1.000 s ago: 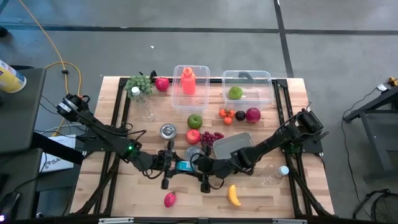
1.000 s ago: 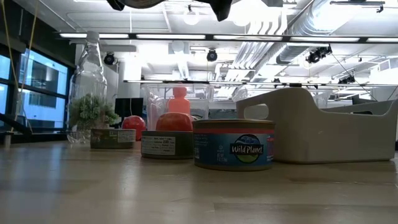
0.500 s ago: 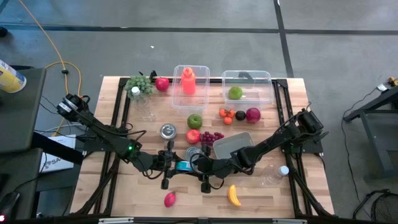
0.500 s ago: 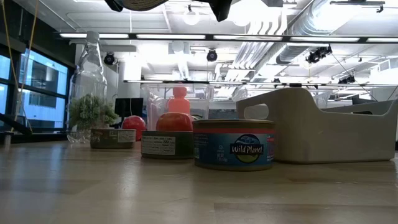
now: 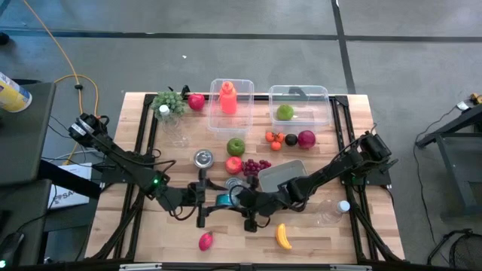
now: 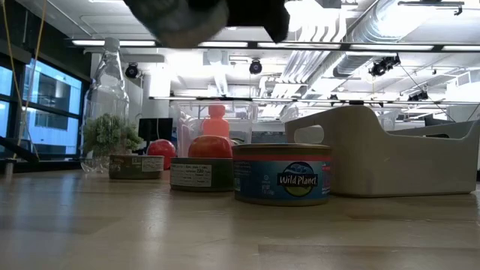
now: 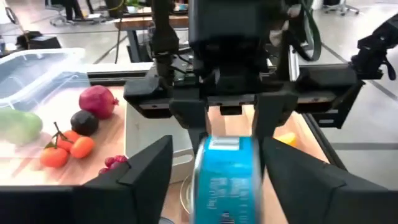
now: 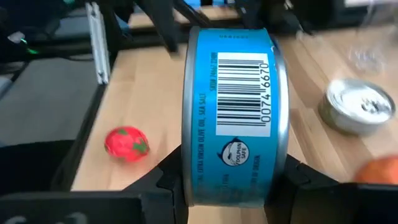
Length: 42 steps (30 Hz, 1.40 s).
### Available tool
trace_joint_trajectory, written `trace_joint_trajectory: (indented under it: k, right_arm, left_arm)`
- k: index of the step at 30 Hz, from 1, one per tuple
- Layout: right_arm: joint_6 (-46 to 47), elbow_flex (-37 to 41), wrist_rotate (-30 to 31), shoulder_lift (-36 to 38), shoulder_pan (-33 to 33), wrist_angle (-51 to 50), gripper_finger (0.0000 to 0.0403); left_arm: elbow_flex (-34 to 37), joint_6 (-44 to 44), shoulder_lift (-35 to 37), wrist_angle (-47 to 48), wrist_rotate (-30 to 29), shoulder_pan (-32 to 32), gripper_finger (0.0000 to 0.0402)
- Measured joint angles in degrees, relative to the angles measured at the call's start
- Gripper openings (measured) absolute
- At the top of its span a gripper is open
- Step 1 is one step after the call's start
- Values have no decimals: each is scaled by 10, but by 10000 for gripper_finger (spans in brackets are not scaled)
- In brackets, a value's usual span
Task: Pick & Place Food Item
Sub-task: Put the blue tuna can into the gray bin
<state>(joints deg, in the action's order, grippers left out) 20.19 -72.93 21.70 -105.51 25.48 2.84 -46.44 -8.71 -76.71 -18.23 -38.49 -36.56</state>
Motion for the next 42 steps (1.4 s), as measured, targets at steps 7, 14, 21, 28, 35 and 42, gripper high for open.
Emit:
trace_joint_trajectory:
  k: [7, 14, 21, 28, 35, 42]
  right_arm:
    - [87, 0, 79, 13, 14, -126, 123]
    - [218, -1, 220, 73, 52, -284, 123]
    - [459, -1, 321, 110, 95, -522, 123]
    - [674, -1, 318, 106, 97, -692, 123]
    - [709, -1, 286, 105, 87, -697, 123]
    - [715, -1, 263, 80, 66, -700, 123]
  left_arm:
    - [0, -1, 0, 2, -8, -21, 269]
    - [0, -1, 0, 2, -8, -50, 270]
    - [0, -3, 0, 18, -8, -60, 270]
    - [0, -28, 0, 38, -8, -55, 270]
    - [0, -29, 0, 41, -8, -55, 270]
    - [0, -29, 0, 43, -8, -55, 270]
